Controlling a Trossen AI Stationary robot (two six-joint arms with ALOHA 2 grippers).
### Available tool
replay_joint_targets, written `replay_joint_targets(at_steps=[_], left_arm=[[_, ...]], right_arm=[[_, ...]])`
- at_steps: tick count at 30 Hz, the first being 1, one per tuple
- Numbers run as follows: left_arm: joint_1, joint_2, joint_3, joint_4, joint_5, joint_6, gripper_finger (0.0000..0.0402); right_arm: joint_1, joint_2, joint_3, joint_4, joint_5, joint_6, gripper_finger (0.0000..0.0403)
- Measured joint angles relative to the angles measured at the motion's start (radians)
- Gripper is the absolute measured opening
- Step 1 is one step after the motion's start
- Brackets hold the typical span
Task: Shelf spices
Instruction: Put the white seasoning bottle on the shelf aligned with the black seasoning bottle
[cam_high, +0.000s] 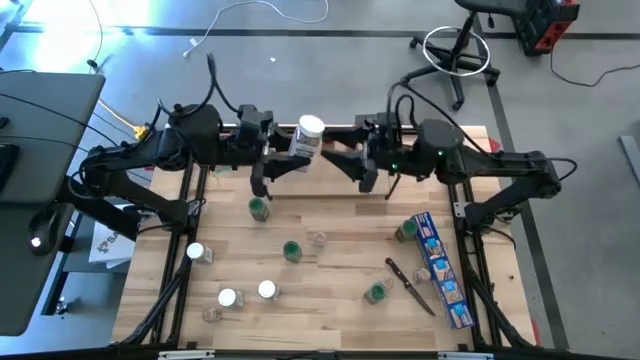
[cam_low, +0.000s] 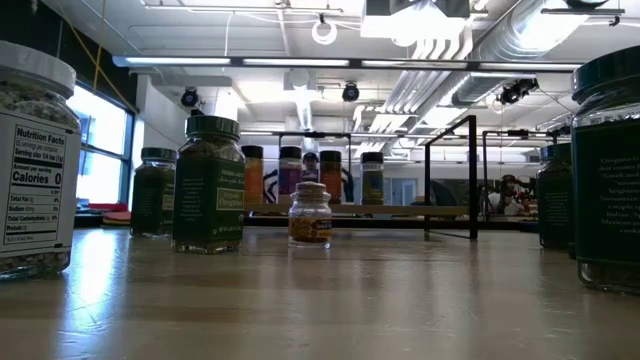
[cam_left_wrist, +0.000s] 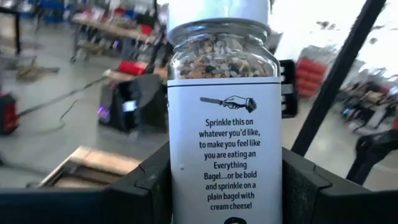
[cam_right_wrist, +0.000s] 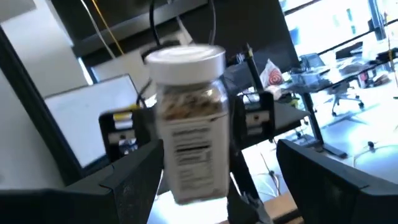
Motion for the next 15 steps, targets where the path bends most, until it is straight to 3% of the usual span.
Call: replay_joint_targets(at_steps=[7,12,15], left_arm=[[0.026,0.025,-0.055,0.133,0.138,-0.08,0.0185],[0.024,0.037,-0.056,0.133,0.159,-0.084,0.0185],[0.029,0.038,-0.056,0.131,0.147,-0.085,0.0185]], right_arm=[[-0.011,0.035,0.049,0.001,-0.043,-0.005,0.0306],[-0.012,0.042,0.049,-0.006,-0.156,-0.001,0.0306],[-0.013,0.036,0.049,-0.015,-0.166,-0.002,0.0306]])
